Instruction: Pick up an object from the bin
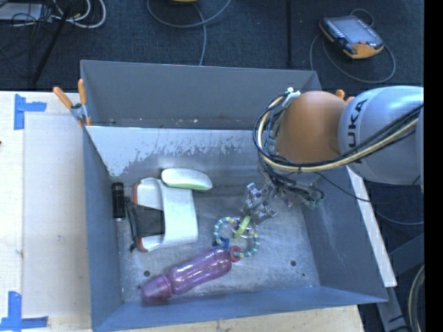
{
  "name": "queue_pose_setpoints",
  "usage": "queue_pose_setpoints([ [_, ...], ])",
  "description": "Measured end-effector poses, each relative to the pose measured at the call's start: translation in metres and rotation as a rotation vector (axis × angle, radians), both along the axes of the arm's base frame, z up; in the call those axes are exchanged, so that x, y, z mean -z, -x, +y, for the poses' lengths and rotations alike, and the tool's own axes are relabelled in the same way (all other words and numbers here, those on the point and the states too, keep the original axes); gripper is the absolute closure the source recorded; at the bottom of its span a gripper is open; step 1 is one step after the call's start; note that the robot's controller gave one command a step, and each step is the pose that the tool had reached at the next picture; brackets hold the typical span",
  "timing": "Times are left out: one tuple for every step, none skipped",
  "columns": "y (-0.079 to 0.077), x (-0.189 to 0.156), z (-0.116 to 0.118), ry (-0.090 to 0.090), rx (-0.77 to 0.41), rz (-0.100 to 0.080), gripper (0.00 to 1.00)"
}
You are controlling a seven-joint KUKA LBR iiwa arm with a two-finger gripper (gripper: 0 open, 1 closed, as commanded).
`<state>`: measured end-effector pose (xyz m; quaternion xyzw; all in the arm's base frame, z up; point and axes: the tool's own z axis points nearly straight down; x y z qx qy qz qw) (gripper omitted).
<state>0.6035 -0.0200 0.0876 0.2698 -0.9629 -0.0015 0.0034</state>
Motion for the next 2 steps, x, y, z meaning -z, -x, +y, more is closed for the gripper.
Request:
queue_pose_setpoints([
  [0.0, -0.023, 0.001, 0.0, 0.0, -0.002, 1.0],
  [-0.002, -0.042, 0.001, 0.0, 0.0, -0.01, 1.0],
])
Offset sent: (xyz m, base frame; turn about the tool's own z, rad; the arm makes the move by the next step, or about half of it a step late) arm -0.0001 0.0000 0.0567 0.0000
